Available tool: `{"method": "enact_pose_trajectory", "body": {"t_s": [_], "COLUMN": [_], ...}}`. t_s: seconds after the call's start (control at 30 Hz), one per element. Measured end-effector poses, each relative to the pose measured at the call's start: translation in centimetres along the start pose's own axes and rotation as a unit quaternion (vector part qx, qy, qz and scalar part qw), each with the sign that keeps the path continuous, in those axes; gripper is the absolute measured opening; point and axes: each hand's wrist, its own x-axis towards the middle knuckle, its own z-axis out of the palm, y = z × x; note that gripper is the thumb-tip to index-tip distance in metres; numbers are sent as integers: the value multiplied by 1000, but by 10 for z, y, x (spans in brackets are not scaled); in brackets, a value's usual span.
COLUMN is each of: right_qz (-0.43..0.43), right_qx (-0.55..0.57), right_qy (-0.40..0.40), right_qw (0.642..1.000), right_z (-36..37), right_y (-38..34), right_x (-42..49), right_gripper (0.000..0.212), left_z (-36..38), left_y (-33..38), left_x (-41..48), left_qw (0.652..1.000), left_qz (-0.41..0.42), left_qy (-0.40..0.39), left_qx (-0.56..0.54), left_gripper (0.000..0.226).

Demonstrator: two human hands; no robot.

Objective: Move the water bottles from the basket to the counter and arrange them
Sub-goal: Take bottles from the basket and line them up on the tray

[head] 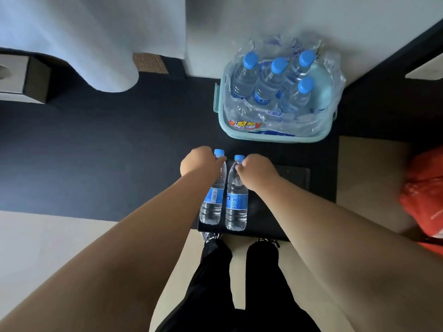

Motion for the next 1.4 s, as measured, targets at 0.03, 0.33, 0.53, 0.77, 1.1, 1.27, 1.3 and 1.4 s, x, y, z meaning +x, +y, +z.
{"method": "enact_pose_trajectory", "body": {"t_s": [0.03, 0.33, 0.53, 0.77, 1.1, 1.27, 1.3, 1.4], "right_qz": [-3, -47, -87, -54, -60, -62, -62, -63], "right_qx": [12, 19, 78, 108, 17, -5, -12, -38], "right_qy": [-10, 27, 133, 214, 176, 162, 165, 164], "right_qw": [1000, 998, 984, 969, 982, 985, 984, 984], "right_z": [-2, -65, -137, -202, -216, -207, -204, -197], "right_y": [2, 12, 7, 16, 39, 35, 35, 33], "right_x": [-3, -37, -46, -31, -3, 17, 20, 22], "right_gripper": [29, 32, 30, 26, 50, 48, 43, 37], "left_z": [-2, -62, -123, -165, -155, -139, -134, -121], "left_y": [0, 26, 75, 137, 186, 195, 195, 192], "left_x": [-3, -33, -48, -44, -10, 12, 15, 15], "left_qw": [1000, 997, 989, 982, 975, 973, 975, 976], "left_qz": [5, 51, 113, 159, 193, 198, 196, 196], "left_qy": [0, 49, 69, 87, 108, 86, 82, 82], "left_qx": [0, -18, -64, -57, 22, 76, 71, 50], "left_gripper": [41, 34, 26, 23, 48, 40, 37, 36]}}
